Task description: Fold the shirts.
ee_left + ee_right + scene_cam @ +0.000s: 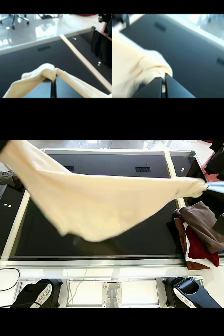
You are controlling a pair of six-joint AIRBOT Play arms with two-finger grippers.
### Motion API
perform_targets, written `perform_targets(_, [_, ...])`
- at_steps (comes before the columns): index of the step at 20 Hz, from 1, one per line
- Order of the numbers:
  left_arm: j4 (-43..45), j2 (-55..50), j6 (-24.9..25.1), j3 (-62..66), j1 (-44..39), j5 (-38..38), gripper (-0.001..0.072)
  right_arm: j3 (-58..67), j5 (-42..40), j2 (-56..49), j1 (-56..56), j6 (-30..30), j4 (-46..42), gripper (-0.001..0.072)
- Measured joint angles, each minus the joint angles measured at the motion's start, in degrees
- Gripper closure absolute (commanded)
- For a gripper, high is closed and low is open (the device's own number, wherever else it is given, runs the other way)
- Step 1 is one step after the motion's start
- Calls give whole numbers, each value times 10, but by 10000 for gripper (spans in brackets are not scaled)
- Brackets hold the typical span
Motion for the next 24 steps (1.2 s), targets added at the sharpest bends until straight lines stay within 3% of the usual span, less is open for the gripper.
perform_targets(3, [5, -51, 2, -13, 0, -24, 697, 7, -68, -64, -1, -19, -33, 693])
perform_targets(8, [22, -223, 0, -71, 1, -110, 696, 11, -255, -276, -44, -15, -53, 678])
perform_targets(9, [23, -264, 0, -87, 1, -120, 656, 11, -313, -328, -54, 4, -38, 503])
perform_targets(10, [26, -304, 0, -101, 1, -127, 418, 11, -371, -375, -61, 26, -17, 198])
perform_targets(11, [31, -346, 0, -113, 1, -133, 160, 11, -438, -422, -65, 56, 13, 111])
perform_targets(12, [33, -386, 0, -121, 2, -136, 57, 11, -491, -461, -68, 84, 42, 110])
perform_targets(15, [37, -473, -6, -134, 15, -127, 58, 12, -584, -539, -74, 142, 105, 108])
perform_targets(18, [34, -500, -30, -129, 49, -73, 59, 12, -598, -542, -93, 168, 131, 111])
perform_targets(20, [21, -494, -42, -122, 83, -32, 60, 12, -561, -503, -117, 176, 135, 123])
perform_targets(22, [3, -481, -47, -117, 119, 7, 60, 12, -478, -443, -153, 179, 115, 167])
perform_targets(24, [-16, -473, -42, -115, 147, 40, 60, 12, -383, -371, -194, 179, 87, 166])
